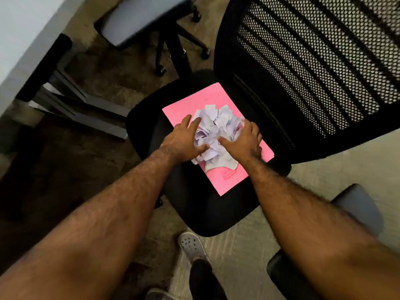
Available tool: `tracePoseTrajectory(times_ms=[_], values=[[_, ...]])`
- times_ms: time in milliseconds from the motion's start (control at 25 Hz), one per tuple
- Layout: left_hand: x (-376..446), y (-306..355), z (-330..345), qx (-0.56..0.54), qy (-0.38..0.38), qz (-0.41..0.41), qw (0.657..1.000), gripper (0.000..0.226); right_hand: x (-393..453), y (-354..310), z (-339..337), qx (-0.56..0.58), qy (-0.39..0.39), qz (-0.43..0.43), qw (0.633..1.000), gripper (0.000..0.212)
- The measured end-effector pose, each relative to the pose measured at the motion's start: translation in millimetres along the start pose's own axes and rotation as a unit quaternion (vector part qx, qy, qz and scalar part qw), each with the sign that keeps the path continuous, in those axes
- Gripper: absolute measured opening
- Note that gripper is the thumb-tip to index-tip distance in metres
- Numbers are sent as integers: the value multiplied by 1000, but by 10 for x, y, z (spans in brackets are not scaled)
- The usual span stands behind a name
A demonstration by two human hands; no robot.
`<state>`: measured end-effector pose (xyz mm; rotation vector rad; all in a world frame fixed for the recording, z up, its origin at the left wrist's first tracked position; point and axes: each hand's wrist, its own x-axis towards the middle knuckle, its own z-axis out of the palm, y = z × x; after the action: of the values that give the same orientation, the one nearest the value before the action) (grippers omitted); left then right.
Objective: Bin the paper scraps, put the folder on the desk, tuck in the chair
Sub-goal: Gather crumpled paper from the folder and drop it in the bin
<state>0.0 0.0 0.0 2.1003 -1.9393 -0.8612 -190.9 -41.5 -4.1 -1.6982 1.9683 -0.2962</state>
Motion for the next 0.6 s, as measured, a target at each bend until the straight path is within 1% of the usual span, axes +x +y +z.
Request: tracePoseTrajectory(times_ms=[40, 200, 320, 400, 480, 600], values=[[105, 6, 31, 15, -10, 6, 1000, 103, 85, 24, 22, 2, -16, 8, 1000, 108], [407, 27, 144, 75, -62, -18, 995, 125, 375, 114, 110, 12, -91, 12, 996, 125], [513, 61, 262, 83, -76, -7, 994, 133, 482, 182, 134, -10, -126, -21, 992, 128], [594, 88, 295, 75, -68, -5, 995, 136, 544, 221, 146, -29, -147, -50, 987, 123], [656, 119, 299, 82, -71, 0, 994, 133, 587, 240, 161, -42, -150, -78, 985, 112], [706, 142, 263, 88, -77, 6, 993, 116, 637, 235, 191, -36, -129, -96, 986, 90]])
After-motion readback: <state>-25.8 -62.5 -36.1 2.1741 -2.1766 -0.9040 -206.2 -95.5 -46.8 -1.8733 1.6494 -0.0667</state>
